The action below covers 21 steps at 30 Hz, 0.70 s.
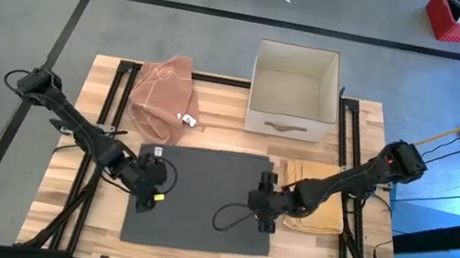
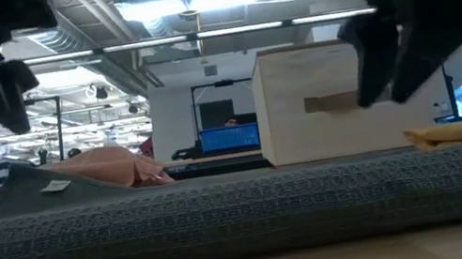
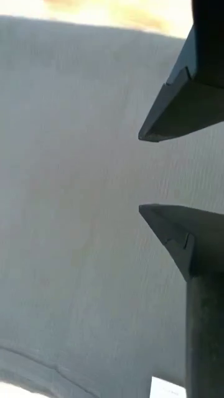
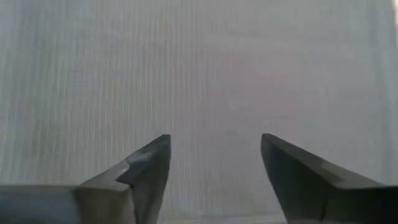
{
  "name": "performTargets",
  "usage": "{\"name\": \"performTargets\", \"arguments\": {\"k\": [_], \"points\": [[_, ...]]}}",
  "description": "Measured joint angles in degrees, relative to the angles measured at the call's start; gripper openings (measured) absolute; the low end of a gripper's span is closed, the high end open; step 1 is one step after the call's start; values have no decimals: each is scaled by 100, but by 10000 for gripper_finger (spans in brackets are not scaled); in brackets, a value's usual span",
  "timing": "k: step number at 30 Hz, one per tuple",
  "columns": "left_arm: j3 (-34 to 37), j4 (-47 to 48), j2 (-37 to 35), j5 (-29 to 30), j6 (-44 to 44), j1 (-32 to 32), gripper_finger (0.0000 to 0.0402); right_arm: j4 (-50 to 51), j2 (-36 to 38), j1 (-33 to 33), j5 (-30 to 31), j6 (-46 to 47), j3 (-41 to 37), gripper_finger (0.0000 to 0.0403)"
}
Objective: Fold towel
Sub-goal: Fold the gray towel
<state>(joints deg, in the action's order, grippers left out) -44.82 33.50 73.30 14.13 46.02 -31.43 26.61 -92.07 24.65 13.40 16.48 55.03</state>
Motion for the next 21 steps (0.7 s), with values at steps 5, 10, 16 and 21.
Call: {"name": "performTargets", "arguments": {"k": [5,10,16,21], "points": [[270,-55,0,-5,-226,126,215,24,-197,-235,-392,16,-35,296],[574,-57,-2,-70,-849,191,239,-57,-450,-307,-394,10,-38,306],[964,-164,42,-343,-1047,178,241,-109,-658,-296,-416,7,-38,307],[1191,-544,182,-495,-1152,170,241,-138,-656,-296,-395,10,-40,307]]}}
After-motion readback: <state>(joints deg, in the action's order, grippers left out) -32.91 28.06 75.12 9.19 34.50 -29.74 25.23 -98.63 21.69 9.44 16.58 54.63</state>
